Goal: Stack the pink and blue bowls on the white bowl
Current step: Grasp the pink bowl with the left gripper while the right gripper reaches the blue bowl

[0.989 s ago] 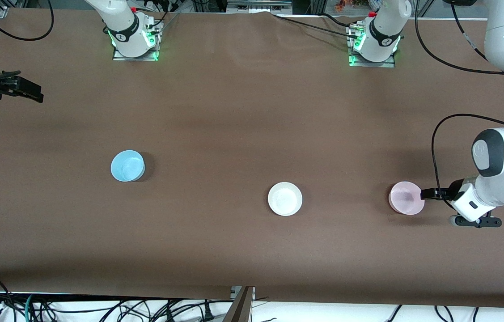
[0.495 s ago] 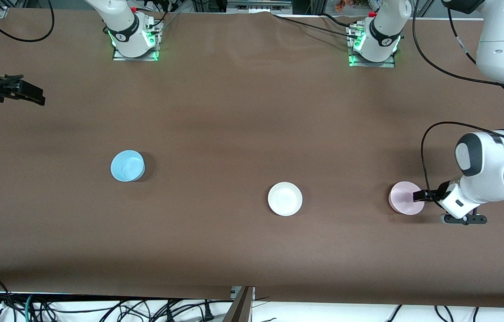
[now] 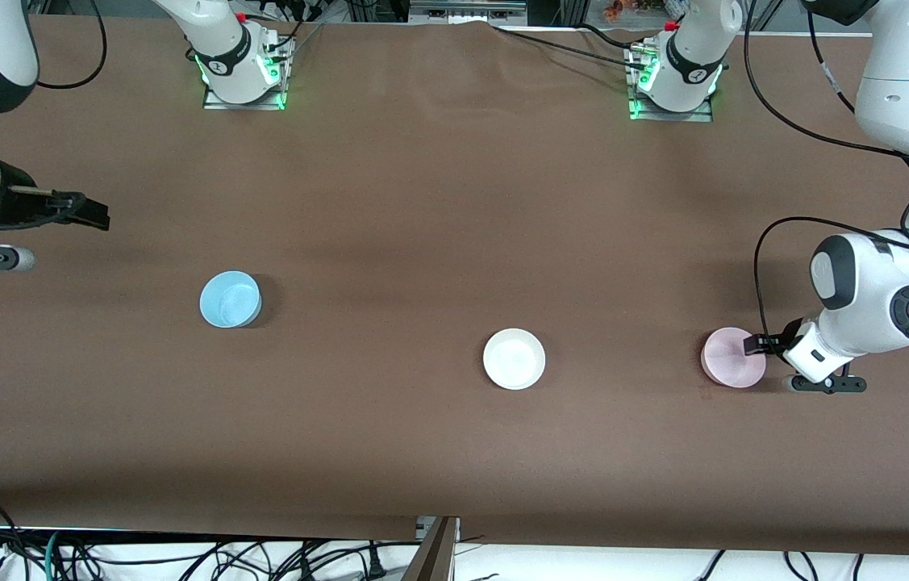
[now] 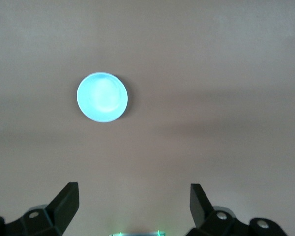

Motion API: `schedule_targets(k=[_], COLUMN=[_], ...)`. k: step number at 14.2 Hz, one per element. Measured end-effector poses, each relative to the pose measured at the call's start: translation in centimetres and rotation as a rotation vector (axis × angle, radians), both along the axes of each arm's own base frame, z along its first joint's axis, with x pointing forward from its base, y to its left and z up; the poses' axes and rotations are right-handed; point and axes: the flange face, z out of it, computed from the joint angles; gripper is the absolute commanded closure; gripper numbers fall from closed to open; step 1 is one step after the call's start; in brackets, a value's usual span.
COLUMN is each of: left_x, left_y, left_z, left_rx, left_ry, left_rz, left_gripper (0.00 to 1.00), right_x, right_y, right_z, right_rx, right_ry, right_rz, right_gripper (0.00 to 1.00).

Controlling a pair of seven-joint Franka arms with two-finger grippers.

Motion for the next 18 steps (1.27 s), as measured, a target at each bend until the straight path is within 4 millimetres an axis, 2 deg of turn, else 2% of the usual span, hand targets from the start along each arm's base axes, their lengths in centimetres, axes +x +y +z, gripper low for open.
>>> schedule_targets(k=[3,7,11,12,13,14,18], left_x=[0.1,0.1,0.2,0.2,0.3,0.3,0.4], left_y=[-0.1,-0.4,-0.6,-0.6,-0.6,-0.6,-0.9], left_z=[0.6,0.7,0.7,0.8,0.8,0.6,0.8], left_rx=[0.002,-0.001,-0.002,-0.001,0.000,0.000,-0.001], left_ry=[-0.008,-0.010,-0.014,-0.025,-0.035,-0.038,-0.046], left_rz=[-0.002,-0.007,-0.010,-0.010,-0.010,-0.010,-0.014], left_gripper=[0.52,0.63,0.78,0.85,0.96,1.00,1.00], right_x=[1.0,1.8,1.8,1.8,2.0,2.2,2.5], right_y=[0.1,0.0,-1.1,-1.3,-1.4,-1.4,-2.2], right_z=[-4.8,-12.1,-19.5,-20.8,-22.1,-23.3,-28.1], right_rx=[0.004,0.008,0.057,0.070,0.085,0.101,0.187], right_ry=[-0.001,-0.005,-0.016,-0.016,-0.020,-0.027,-0.020], right_rz=[0.007,0.012,-0.037,-0.051,-0.061,-0.067,-0.089], right_gripper=[0.00,0.00,0.00,0.00,0.00,0.00,0.00])
